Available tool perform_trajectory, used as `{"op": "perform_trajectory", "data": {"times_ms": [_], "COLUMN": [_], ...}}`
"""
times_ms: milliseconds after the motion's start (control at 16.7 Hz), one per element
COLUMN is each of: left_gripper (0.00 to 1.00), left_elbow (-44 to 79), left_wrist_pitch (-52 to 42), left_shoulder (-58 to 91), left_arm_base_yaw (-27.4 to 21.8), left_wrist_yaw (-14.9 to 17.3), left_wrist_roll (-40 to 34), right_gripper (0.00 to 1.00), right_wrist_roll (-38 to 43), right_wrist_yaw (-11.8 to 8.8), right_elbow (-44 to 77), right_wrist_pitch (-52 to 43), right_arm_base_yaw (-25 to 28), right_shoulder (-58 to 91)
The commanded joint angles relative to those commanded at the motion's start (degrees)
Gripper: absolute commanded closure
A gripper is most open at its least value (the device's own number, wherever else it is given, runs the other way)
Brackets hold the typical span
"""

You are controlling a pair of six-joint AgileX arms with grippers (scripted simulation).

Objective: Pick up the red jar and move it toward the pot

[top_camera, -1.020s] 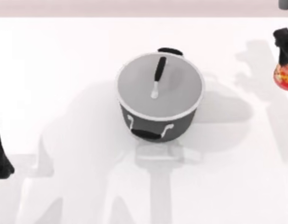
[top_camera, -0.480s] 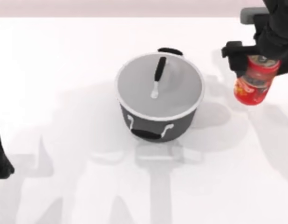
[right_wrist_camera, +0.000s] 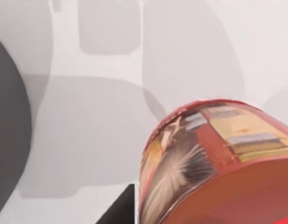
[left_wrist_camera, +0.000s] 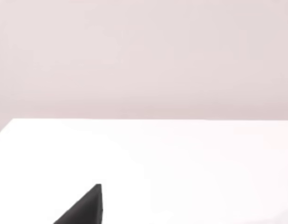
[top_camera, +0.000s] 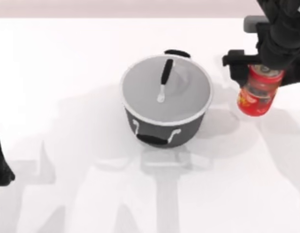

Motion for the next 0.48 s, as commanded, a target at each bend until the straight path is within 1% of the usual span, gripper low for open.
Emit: {"op": "perform_trajectory", "data": {"times_ms": [480], "left_gripper": [0.0], "left_elbow": [0.0], "left_wrist_pitch": [0.0], "left_shoulder": [0.0], "left_arm_base_yaw": [0.0], "left_wrist_yaw": [0.0], "left_wrist_roll": [0.0], "right_gripper": [1.0], "right_wrist_roll": [-0.1], "right_wrist_yaw": [0.2], "right_elbow": [-6.6], "right_wrist_pitch": [9.8], "right_arm_base_yaw": [0.1], "right_shoulder": [3.3]}}
